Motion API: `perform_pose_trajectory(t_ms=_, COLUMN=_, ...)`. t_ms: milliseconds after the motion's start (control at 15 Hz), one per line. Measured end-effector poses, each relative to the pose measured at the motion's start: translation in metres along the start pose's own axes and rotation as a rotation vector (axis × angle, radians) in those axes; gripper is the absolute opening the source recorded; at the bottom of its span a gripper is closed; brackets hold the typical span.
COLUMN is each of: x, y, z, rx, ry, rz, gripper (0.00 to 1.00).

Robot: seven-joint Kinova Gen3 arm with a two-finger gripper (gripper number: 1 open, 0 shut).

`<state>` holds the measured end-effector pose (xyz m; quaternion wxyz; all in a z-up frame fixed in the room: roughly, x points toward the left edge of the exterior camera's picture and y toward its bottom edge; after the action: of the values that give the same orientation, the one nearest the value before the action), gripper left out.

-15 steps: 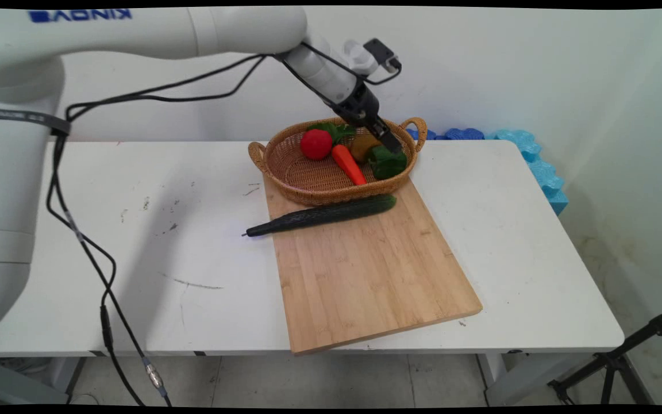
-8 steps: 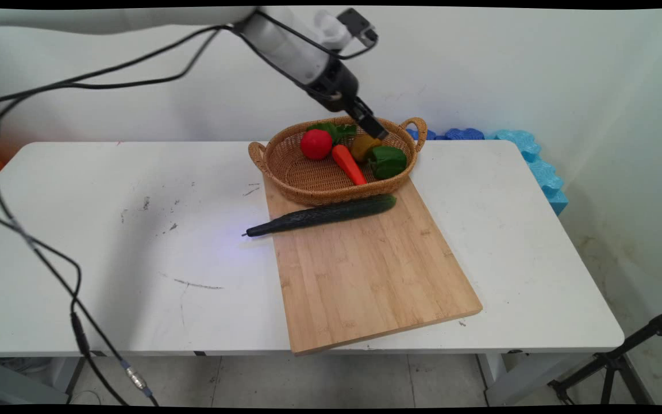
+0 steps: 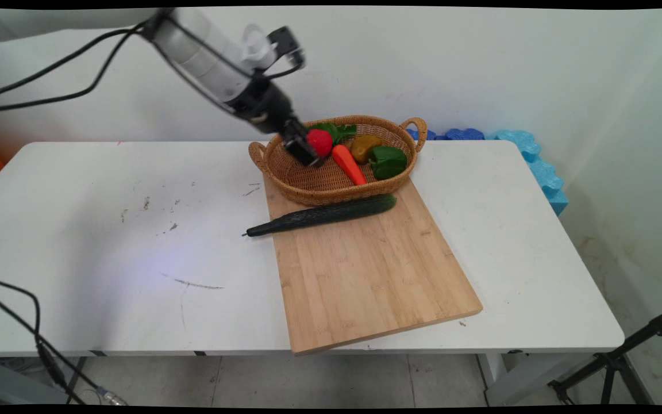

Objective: Pick up the cucumber from the cutting board

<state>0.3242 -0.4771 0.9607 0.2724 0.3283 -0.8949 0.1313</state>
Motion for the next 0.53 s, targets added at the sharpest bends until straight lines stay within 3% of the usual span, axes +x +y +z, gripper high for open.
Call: perform_pose_trajectory(t_ms=533, x=-0.08, y=0.003, z=-0.009, rx=-0.031, ry=-0.119, rz=0.041, gripper=1.0)
